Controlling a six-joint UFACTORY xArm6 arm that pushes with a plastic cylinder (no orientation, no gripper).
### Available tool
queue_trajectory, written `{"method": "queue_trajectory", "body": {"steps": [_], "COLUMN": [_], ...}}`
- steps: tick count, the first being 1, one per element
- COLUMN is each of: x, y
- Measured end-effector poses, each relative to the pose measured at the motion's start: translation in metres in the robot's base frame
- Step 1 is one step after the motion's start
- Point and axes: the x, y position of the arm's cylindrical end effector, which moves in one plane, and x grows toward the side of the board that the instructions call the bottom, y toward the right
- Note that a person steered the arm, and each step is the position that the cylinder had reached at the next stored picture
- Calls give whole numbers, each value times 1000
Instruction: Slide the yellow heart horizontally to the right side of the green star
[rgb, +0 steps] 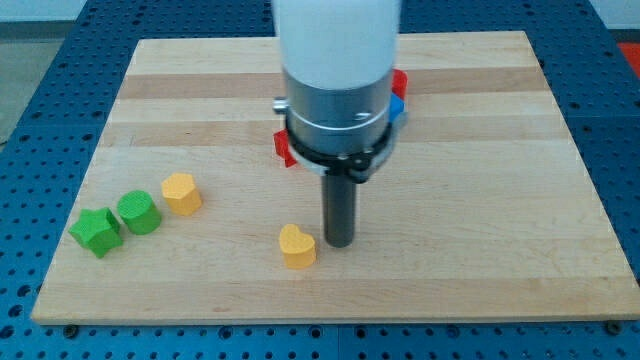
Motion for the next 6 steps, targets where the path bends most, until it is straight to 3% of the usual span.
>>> {"method": "queue_trajectory", "body": {"steps": [1, 2, 4, 5, 6], "x": [7, 30, 6, 1, -6], "y": [-5, -66, -167, -155, -96]}}
